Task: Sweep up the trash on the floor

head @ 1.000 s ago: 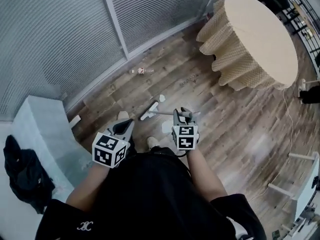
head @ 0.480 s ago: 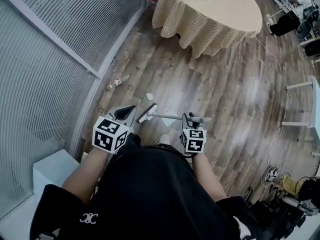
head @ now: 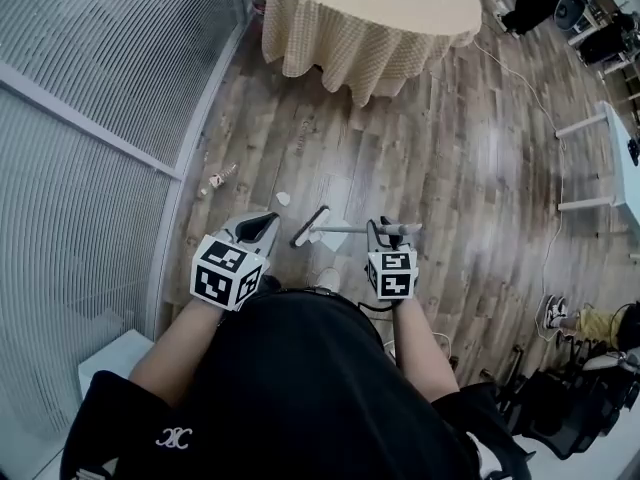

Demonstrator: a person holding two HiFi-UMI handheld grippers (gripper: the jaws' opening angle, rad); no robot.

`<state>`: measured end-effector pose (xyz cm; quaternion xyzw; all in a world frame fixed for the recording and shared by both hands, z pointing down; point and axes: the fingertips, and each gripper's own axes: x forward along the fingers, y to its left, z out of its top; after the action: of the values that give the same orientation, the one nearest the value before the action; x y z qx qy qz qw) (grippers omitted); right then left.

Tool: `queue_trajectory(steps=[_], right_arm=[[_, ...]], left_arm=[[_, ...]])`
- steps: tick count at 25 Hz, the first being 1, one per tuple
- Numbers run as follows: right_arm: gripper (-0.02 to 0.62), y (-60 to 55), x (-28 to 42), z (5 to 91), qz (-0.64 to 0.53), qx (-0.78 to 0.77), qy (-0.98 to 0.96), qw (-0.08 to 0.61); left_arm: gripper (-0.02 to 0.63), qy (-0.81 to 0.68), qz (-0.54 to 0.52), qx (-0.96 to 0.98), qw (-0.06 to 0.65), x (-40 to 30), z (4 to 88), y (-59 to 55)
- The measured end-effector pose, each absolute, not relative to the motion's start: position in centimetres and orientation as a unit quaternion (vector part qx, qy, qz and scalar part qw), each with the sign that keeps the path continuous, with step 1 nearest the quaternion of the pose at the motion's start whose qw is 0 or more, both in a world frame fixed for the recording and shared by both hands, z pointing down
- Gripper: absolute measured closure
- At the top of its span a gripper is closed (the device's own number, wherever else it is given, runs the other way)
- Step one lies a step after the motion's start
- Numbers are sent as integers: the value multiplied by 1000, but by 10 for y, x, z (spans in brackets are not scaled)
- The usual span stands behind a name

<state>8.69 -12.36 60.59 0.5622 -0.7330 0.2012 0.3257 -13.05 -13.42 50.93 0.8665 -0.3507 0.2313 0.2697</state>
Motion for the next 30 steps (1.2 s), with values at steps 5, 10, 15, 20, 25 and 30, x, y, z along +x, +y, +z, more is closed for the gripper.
queue_trajectory(steps=[5,10,15,20,25,30], right_arm=[[491,-144,55,596,176,527,-765,326],[492,-174,-28,575,115,452,-817,339],[492,-208,-89,545,91,423,-842,323],[492,-237,-135,527,81,417,-851,310],[492,-255,-143,555,121,434,-831,325],[492,-254,-120,602,181,496,-779,339]], left_arm=[[612,-375,224,857,272,-148,507,-133],[611,-416,205,838,288,-187,512,-127],[611,-457,189,815,304,-238,517,-117],[611,-488,173,792,324,-287,530,-110],[611,-499,159,785,329,-308,533,-116],[611,-504,155,787,321,-319,521,-125]])
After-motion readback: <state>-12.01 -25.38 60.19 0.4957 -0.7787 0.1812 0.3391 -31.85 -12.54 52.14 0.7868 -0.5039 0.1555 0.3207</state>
